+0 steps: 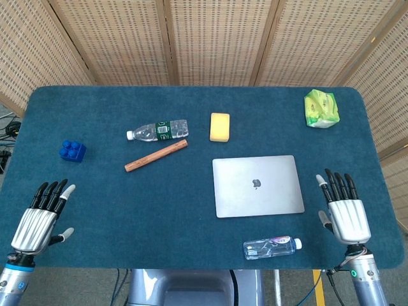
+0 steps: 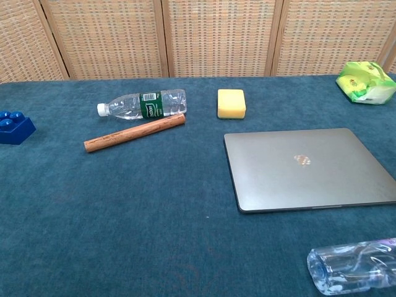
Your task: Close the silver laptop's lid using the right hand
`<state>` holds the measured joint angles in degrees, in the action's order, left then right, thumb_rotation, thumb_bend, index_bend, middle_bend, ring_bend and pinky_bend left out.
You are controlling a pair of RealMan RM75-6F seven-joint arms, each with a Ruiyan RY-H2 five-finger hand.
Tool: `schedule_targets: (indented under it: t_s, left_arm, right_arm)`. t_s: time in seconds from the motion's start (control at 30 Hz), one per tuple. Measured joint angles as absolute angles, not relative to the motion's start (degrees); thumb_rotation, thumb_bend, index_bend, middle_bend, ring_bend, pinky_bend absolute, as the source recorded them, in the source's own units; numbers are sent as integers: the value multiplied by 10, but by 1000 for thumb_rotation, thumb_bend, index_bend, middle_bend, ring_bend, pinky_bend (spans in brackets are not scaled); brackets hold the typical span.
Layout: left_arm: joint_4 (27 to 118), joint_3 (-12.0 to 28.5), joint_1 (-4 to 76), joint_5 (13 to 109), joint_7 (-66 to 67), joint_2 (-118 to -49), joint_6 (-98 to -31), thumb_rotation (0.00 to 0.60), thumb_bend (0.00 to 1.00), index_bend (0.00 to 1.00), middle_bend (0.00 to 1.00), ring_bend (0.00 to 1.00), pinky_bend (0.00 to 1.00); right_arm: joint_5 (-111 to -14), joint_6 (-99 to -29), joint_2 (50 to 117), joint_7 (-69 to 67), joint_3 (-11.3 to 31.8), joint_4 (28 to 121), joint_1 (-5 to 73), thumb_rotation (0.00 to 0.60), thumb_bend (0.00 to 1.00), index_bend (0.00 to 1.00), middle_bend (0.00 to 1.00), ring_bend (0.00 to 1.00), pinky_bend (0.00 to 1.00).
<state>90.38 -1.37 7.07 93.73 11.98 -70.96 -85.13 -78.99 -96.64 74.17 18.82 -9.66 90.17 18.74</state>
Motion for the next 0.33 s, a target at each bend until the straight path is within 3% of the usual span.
schedule_targets:
  t_s: [0.33]
  left_arm:
    - [893, -1, 71, 920, 116, -711, -854, 600, 68, 0, 0, 0, 0]
  right_arm:
    - [-840, -986, 741, 146, -102, 871, 132, 600, 312, 0, 0, 0, 0]
